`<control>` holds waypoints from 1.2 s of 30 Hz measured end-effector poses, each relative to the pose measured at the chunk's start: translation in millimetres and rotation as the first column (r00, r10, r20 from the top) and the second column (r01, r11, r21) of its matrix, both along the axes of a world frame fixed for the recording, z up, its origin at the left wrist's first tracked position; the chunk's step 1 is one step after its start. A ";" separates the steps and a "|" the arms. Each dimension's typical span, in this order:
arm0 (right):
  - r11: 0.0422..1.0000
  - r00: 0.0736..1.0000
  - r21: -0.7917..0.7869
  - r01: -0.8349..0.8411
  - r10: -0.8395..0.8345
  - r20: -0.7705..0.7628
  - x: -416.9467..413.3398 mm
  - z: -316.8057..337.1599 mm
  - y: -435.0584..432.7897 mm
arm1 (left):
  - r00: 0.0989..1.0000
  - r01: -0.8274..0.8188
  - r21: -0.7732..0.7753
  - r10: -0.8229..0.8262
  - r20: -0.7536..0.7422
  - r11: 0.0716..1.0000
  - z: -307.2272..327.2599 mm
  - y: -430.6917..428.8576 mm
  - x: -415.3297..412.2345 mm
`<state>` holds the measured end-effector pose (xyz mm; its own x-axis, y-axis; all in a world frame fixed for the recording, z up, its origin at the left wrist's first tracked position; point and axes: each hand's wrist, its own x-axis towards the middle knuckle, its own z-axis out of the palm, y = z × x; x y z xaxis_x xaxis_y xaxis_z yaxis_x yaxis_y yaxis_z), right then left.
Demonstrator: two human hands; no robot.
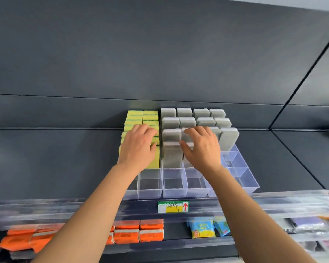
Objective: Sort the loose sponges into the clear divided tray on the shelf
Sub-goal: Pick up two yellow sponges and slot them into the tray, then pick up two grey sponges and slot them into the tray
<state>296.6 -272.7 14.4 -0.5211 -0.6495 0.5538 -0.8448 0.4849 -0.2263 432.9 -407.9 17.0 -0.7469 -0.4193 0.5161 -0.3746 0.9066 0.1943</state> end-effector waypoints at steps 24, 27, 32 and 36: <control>0.871 0.897 0.296 0.391 -0.433 0.089 -164.5 -17.5 320.0 | 0.900 0.367 -0.089 -0.329 0.286 0.926 -14.6 265.6 -232.4; 0.855 0.882 0.314 0.412 -0.461 0.097 -185.9 -23.5 358.5 | 0.890 0.390 -0.091 -0.350 0.294 0.916 -21.4 301.4 -260.5; 0.822 0.847 0.340 0.456 -0.518 0.116 -218.2 -31.3 409.1 | 0.860 0.450 -0.047 -0.419 0.291 0.892 -28.7 347.4 -303.4; 0.788 0.804 0.342 0.512 -0.579 0.132 -255.5 -35.3 446.5 | 0.833 0.502 -0.031 -0.473 0.288 0.864 -29.0 380.7 -351.4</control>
